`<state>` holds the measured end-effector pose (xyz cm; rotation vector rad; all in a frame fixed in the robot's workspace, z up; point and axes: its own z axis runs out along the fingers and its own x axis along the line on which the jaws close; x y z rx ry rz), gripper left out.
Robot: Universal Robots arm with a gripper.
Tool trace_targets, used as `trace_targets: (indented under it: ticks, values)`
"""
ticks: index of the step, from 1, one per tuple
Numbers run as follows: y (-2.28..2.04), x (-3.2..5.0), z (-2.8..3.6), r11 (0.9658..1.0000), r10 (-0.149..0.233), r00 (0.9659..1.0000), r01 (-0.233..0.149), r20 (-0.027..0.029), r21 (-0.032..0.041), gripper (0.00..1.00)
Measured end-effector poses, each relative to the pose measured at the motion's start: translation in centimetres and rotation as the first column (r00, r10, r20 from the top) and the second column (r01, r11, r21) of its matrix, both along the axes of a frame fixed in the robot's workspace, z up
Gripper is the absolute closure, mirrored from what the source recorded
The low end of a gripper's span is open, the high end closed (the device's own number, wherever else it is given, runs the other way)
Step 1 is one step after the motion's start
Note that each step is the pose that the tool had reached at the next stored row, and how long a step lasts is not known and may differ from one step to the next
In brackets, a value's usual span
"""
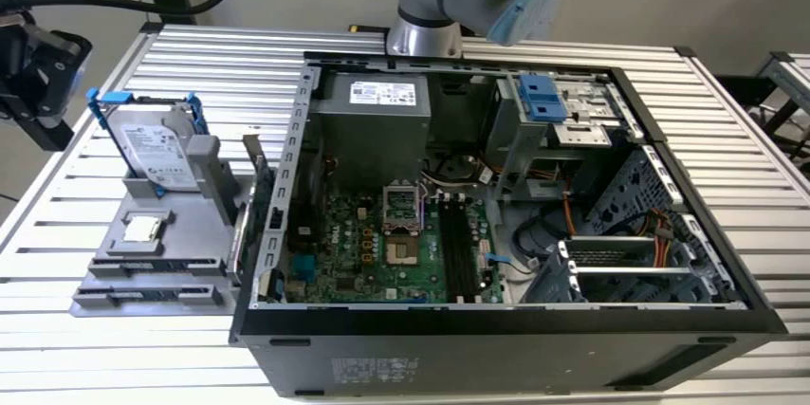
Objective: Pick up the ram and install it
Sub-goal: 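Reach for the ram, then pick up the ram and move it above insertion slot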
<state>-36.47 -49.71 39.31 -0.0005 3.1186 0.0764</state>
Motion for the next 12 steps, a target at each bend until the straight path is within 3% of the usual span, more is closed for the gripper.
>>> trace_targets:
  ticks: [12]
  values:
    - [-0.24,-0.03,0.00,1.0000,0.000,1.0000,0.000,0.0001,0.0000,1.00]
